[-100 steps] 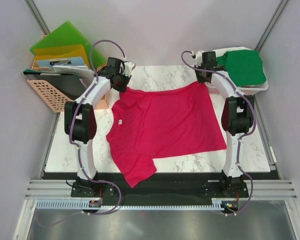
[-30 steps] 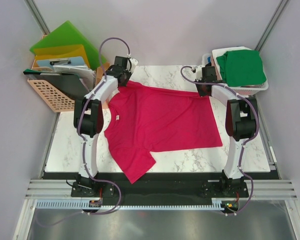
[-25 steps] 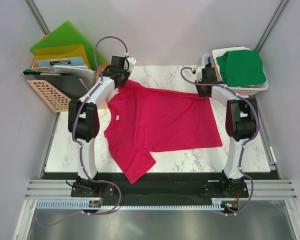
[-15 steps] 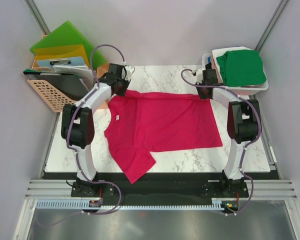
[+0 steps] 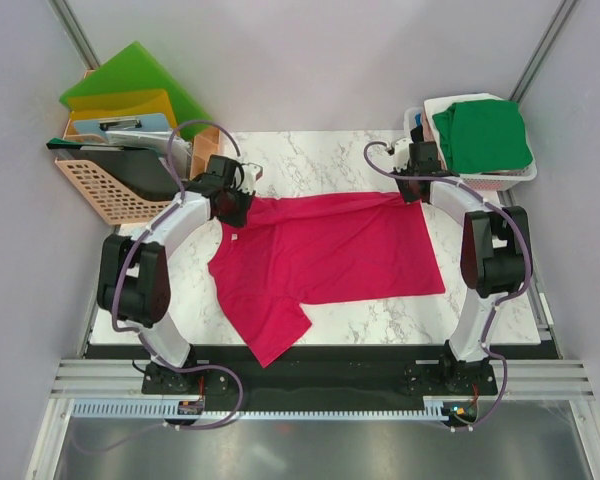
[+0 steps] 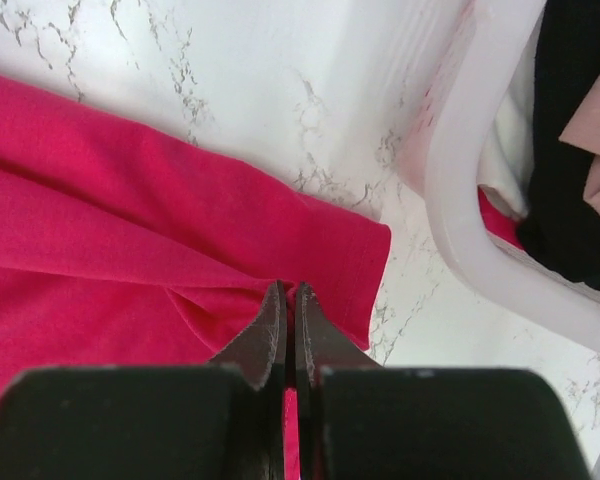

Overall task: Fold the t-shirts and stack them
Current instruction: Fold the flattened tshirt in 1/3 of the way

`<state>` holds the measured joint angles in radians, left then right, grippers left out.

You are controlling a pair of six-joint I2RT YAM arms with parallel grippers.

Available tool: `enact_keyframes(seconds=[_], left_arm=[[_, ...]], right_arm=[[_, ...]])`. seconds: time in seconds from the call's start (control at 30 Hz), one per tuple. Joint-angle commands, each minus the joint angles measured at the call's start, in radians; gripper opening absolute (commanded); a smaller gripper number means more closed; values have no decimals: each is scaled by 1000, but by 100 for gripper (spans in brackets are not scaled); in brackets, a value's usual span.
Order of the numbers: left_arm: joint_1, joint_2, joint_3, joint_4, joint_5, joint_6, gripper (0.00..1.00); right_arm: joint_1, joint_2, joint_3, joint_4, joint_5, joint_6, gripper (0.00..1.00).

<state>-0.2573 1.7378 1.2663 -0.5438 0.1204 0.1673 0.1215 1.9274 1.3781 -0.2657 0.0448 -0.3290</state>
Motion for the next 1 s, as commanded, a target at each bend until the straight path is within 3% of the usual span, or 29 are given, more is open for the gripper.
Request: enact_keyframes(seconds=[0.0, 0.23, 0.73, 0.77, 0.83, 0.87, 0.9, 0.97], left_arm=[[4, -90, -31, 4, 25, -31, 2], [4, -80, -48, 2, -7, -11, 2], [4, 104, 15, 10, -11, -8, 3], [4, 109, 16, 8, -14, -9, 9], [4, 115, 15, 8, -27, -14, 56], [4, 118, 13, 8, -34, -14, 71], [4, 120, 12, 10, -36, -15, 97], [4, 120, 5, 13, -36, -17, 100]], right_arm=[[1, -53, -14, 16, -25, -7, 0], [0, -79, -43, 8, -42, -12, 0], [0, -90, -94, -7, -66, -33, 0], [-2, -91, -96, -9, -66, -33, 0], [0, -91, -94, -10, -72, -33, 0], [0, -91, -93, -9, -74, -31, 0], [-2, -91, -93, -10, -75, -30, 0], [0, -90, -91, -10, -77, -27, 0]])
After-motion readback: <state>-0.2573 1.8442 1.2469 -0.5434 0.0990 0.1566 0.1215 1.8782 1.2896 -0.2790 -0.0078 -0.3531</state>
